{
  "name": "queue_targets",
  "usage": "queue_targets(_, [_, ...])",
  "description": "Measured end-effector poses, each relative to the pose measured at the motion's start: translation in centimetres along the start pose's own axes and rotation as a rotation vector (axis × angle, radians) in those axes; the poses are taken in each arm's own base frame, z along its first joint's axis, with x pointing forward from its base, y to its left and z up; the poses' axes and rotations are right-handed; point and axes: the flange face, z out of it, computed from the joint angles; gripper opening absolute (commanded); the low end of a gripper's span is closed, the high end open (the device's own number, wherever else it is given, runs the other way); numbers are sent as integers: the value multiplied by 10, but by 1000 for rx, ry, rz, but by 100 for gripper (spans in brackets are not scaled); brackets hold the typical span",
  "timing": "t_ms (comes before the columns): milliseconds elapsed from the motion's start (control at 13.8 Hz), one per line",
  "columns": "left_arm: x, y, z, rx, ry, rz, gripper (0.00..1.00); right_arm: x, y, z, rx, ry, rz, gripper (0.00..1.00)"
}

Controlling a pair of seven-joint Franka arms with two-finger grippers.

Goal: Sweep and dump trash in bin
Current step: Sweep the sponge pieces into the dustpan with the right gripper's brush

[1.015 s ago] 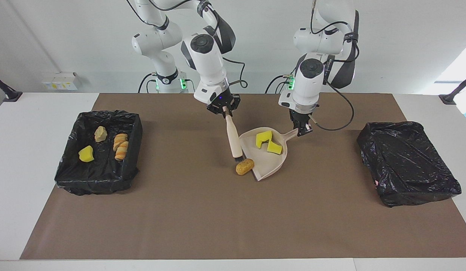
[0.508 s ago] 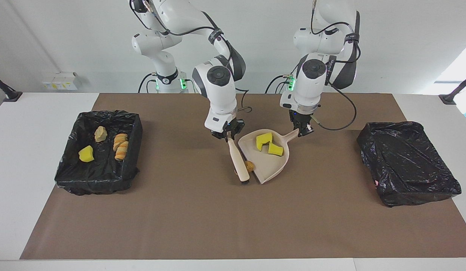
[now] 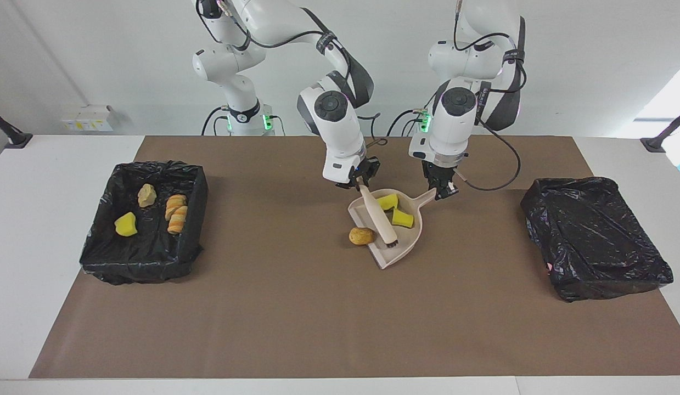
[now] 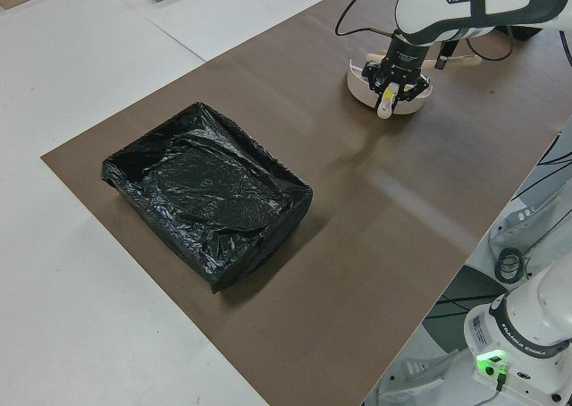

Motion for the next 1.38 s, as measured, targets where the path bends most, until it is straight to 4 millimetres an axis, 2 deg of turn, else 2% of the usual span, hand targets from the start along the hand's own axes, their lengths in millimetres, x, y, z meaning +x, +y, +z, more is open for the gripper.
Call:
queue_targets(145, [0,0,0,0,1,0,0,-7,6,-30,11,-20,12,0])
queue_targets(363, [0,0,0,1,2,-1,0,-16,45,-84,-21,-25,34,0])
queue_targets(508, [0,0,0,2,3,-2,0,-13,74,-94,-102,-5,30,0])
queue_targets(725, [1,0,0,3,5,-2,0,-3,110,-76,-195,7,37,0])
queue_targets(870, [1,0,0,2,6,-3,0,3,119,-51,-229,-2,27,0])
queue_targets(1015, [1,0,0,1,8,-4,0,0,108,-20,-238,-16,-6,0])
queue_targets(1160, [1,0,0,0,8,-5,0,-8,84,2,-239,-21,-50,0])
queue_targets(1378, [0,-1,0,-1,8,-10,0,-15,56,9,-126,-24,-10,0])
